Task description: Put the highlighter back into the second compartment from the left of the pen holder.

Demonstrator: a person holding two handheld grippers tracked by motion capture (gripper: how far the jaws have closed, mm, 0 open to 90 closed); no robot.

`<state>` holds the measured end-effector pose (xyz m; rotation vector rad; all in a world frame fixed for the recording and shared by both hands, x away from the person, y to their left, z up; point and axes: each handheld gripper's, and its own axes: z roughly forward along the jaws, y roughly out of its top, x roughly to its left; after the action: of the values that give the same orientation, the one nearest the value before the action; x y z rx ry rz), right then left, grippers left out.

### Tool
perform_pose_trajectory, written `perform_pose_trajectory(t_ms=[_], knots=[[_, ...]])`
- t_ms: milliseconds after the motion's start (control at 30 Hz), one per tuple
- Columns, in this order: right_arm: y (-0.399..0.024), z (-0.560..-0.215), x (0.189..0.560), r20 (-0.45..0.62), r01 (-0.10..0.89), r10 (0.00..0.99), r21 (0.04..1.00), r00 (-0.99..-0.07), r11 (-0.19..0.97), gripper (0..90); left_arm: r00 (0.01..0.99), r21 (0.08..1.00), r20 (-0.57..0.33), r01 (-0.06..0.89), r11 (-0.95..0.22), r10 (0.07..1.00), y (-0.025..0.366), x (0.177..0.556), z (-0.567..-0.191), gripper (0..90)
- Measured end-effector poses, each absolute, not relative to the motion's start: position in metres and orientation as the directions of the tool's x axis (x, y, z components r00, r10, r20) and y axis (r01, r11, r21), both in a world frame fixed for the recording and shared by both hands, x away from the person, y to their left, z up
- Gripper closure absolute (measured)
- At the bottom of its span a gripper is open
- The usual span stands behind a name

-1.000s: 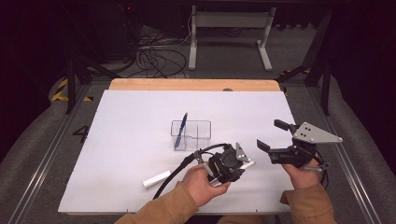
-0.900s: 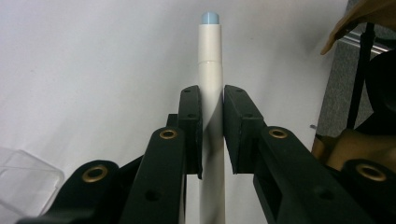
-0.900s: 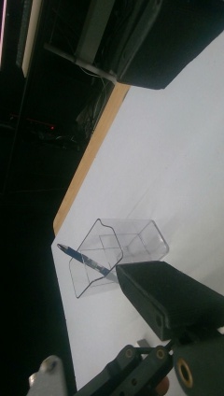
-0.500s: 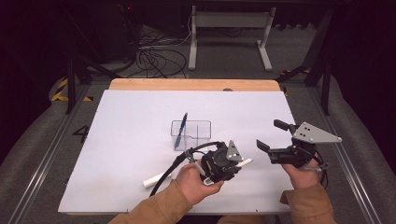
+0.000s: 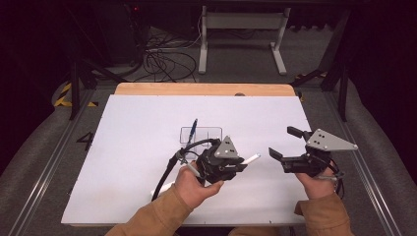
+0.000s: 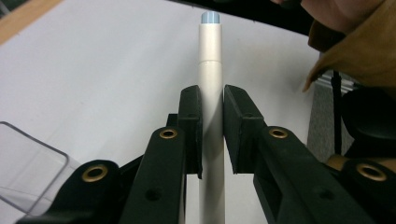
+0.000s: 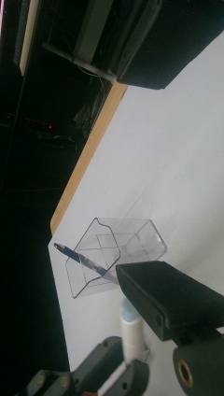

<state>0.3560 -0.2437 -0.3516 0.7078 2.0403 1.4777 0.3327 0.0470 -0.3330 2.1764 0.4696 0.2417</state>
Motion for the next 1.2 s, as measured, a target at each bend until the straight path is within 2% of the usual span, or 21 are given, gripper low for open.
perform_pose_trajectory(t_ms=[433,633,1200], knots=[[-0.243,-0.352,0.357,-0.102,0.113,0.673,0.957,-0.733,0.268,8.5,0.880,0.863,-0.072,0.291,-0.413,0.469,0.067,0.357,-0.327,78.3],[-0.243,-0.353,0.357,-0.101,0.114,0.672,0.957,-0.734,0.268,8.5,0.867,0.895,-0.036,0.249,-0.370,0.496,0.071,0.362,-0.327,78.3],[-0.242,-0.353,0.357,-0.101,0.114,0.666,0.956,-0.739,0.271,8.5,0.817,0.942,-0.077,0.248,-0.227,0.571,0.088,0.386,-0.328,78.2]])
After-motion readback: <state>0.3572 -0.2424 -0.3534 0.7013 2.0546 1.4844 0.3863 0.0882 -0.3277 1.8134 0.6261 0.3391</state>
